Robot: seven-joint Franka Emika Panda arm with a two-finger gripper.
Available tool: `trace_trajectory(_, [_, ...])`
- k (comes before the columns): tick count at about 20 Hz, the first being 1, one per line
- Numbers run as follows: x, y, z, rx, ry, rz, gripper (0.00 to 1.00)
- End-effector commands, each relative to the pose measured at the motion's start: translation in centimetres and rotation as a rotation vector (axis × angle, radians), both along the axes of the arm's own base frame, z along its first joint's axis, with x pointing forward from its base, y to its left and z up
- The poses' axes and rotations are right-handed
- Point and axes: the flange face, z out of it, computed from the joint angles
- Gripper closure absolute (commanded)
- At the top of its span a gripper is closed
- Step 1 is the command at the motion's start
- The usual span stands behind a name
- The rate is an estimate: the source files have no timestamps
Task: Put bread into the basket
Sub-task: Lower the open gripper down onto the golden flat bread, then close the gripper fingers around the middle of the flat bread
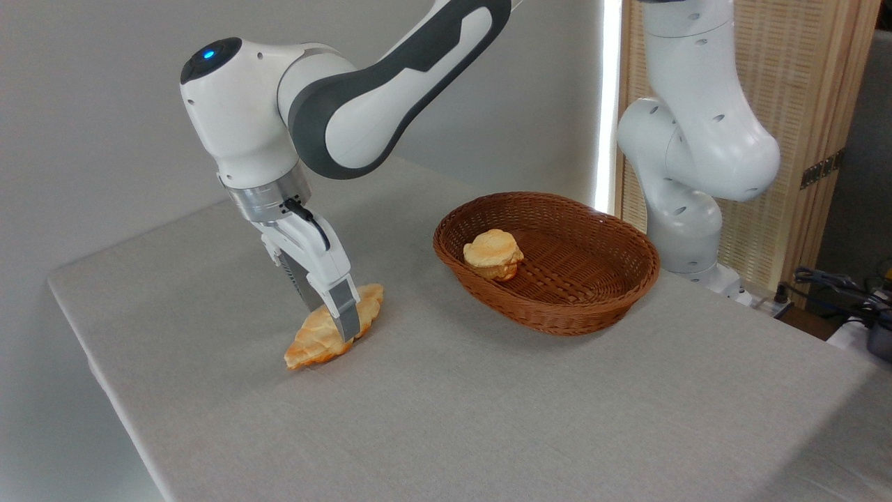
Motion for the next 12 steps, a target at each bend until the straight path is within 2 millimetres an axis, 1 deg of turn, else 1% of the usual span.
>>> trace_trajectory(1, [0.30, -0.39, -0.24, -0.005, -0.009, 0.019, 0.00])
trace_trajectory(2, [0.35, -0.48, -0.44, -0.004, -0.006, 0.017, 0.00])
trace_trajectory(3, [0.17, -1.05, -0.42, -0.005, -0.006, 0.004, 0.00])
trace_trajectory(6, [0.17, -1.23, -0.78, -0.005, 0.000, 0.002, 0.00])
trace_trajectory(10, [0.15, -1.30, -0.78, -0.004, -0.001, -0.001, 0.00])
trace_trajectory(11, [0.10, -1.27, -0.86, -0.001, 0.001, -0.004, 0.01])
trace_trajectory(12, [0.12, -1.22, -0.87, 0.006, -0.001, -0.007, 0.07])
